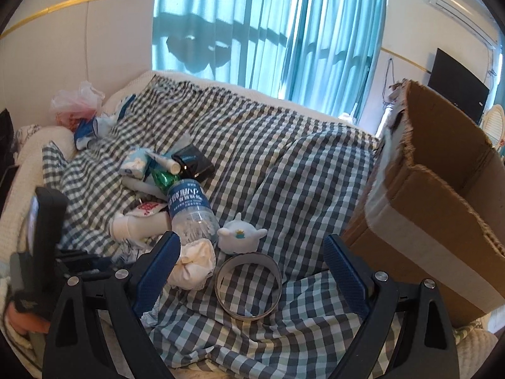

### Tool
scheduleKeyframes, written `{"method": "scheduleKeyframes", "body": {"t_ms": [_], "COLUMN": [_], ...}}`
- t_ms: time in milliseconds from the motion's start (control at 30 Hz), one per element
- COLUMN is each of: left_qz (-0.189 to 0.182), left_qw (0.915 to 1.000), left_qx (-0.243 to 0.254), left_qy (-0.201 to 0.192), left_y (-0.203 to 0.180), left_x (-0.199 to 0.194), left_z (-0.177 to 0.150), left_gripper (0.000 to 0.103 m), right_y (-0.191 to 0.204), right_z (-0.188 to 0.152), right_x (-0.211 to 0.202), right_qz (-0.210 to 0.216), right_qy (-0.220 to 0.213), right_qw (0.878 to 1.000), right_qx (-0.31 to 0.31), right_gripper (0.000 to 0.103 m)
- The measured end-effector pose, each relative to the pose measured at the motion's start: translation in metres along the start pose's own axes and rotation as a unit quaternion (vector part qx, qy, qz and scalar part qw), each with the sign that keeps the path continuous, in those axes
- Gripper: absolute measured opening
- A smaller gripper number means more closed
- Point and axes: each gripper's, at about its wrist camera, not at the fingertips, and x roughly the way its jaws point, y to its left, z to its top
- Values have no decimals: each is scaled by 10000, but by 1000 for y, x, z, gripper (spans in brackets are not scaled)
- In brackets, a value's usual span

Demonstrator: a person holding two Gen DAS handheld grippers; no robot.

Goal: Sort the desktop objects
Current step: 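Grasp the patterned snack bag with the left tool while the right tool grasps the white plush toy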

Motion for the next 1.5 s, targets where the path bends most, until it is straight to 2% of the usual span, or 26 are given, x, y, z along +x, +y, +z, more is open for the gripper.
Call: {"method": "scheduleKeyframes", "body": {"t_ms": [100,167,233,267,300,400,467,533,567,600,633,667,733,767,1033,1167,1267,1500], "left_qz": [-95,-105,-272,-306,-223,-11,-27,17,65,139,193,203,195,174,-25,169,229,363], "left_qw": [9999,9996,9989,9986,9987,9979,9982,9985,9985,9985,9983,9982,9979,9978,9990,9962,9940,9925], "left_qx": [-53,-53,-23,26,130,396,365,332,347,383,444,497,602,626,369,294,171,-95], "left_qy": [133,259,373,436,443,506,485,444,423,378,310,264,154,95,-262,-800,-1055,-1167], "left_y": [2,0,-4,-7,-12,-20,-19,-17,-17,-17,-19,-22,-26,-28,-15,-14,-8,10], "left_x": [1,1,2,3,4,11,11,8,7,6,4,2,-3,-4,-21,-40,-50,-52], "left_z": [-1,-2,-4,-5,-7,-9,-8,-7,-7,-6,-6,-6,-5,-5,1,10,17,27], "left_gripper": [19,30,74,80,80,79,70,55,51,43,39,37,31,30,27,27,27,27], "right_y": [3,6,7,8,8,8,8,8,7,6,5,5,4,3,-2,-1,0,4], "right_z": [-1,-3,-6,-7,-9,-10,-9,-7,-7,-6,-6,-6,-9,-10,-12,-10,-7,0], "right_x": [17,30,43,49,57,71,77,82,84,88,91,94,103,106,97,85,75,55], "right_qz": [-10,-54,-100,-136,-210,-211,-231,-238,-187,-112,-78,-48,87,168,348,323,263,265], "right_qy": [186,302,399,464,527,608,591,546,550,575,617,677,866,944,870,747,640,498], "right_qw": [9998,9993,9987,9984,9979,9974,9974,9977,9979,9980,9979,9975,9962,9954,9954,9965,9975,9984], "right_qx": [-103,-212,-292,-297,-299,-318,-339,-311,-279,-226,-195,-171,-107,-49,186,188,133,79], "right_gripper": [92,92,92,92,92,92,92,91,88,86,77,65,48,44,44,44,44,44]}}
